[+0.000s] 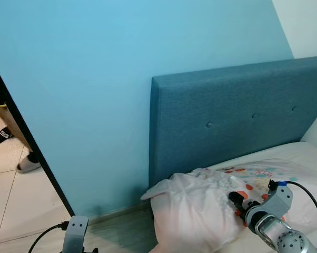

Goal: Clean up the room

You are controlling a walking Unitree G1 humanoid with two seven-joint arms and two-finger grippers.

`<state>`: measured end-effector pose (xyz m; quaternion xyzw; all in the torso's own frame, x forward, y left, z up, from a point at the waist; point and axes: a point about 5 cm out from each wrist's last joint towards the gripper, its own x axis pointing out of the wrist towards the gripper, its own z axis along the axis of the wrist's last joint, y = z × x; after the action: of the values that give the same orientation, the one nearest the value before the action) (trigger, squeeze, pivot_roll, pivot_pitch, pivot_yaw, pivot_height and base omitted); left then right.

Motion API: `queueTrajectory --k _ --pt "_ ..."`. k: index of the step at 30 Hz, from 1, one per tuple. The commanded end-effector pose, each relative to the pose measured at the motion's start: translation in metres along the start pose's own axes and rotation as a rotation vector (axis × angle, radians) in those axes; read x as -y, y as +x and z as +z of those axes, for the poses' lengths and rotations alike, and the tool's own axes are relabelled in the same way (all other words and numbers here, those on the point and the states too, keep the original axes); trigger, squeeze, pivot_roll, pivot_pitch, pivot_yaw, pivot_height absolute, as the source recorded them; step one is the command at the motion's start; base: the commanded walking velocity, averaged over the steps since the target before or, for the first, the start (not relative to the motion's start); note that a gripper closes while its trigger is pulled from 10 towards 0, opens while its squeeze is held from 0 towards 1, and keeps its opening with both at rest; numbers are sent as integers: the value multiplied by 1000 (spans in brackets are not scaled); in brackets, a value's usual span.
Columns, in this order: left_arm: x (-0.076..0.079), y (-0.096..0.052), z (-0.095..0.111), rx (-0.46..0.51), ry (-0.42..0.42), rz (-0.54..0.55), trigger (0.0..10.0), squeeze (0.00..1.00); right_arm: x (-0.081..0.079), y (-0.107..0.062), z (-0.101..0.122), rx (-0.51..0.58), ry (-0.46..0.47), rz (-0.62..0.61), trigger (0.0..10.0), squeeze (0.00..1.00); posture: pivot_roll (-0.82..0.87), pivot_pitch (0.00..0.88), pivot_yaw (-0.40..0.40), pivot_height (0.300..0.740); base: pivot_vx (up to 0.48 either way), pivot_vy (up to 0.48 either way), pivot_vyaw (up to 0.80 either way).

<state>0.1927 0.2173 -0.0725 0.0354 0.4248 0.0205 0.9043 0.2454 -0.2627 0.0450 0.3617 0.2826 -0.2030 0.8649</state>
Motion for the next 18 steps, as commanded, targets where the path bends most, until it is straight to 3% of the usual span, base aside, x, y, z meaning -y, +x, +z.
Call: queueTrajectory --k 1,13,16,18 --pt "-2 -2 -7 -26 3 0 10000 0 -3 2 4 30 33 8 0 0 -39 17 -15 740 0 0 0" --pt "-4 -2 -9 -34 12 2 10000 0 -1 5 12 105 116 -26 0 0 -34 25 -9 740 0 0 0" --pt "-4 -2 -9 -35 16 1 10000 0 -4 7 17 143 135 -4 0 0 -34 25 -9 740 0 0 0" --pt "-4 -3 -11 -37 22 1 10000 0 -14 12 32 219 156 51 0 0 -28 34 0 740 0 0 0"
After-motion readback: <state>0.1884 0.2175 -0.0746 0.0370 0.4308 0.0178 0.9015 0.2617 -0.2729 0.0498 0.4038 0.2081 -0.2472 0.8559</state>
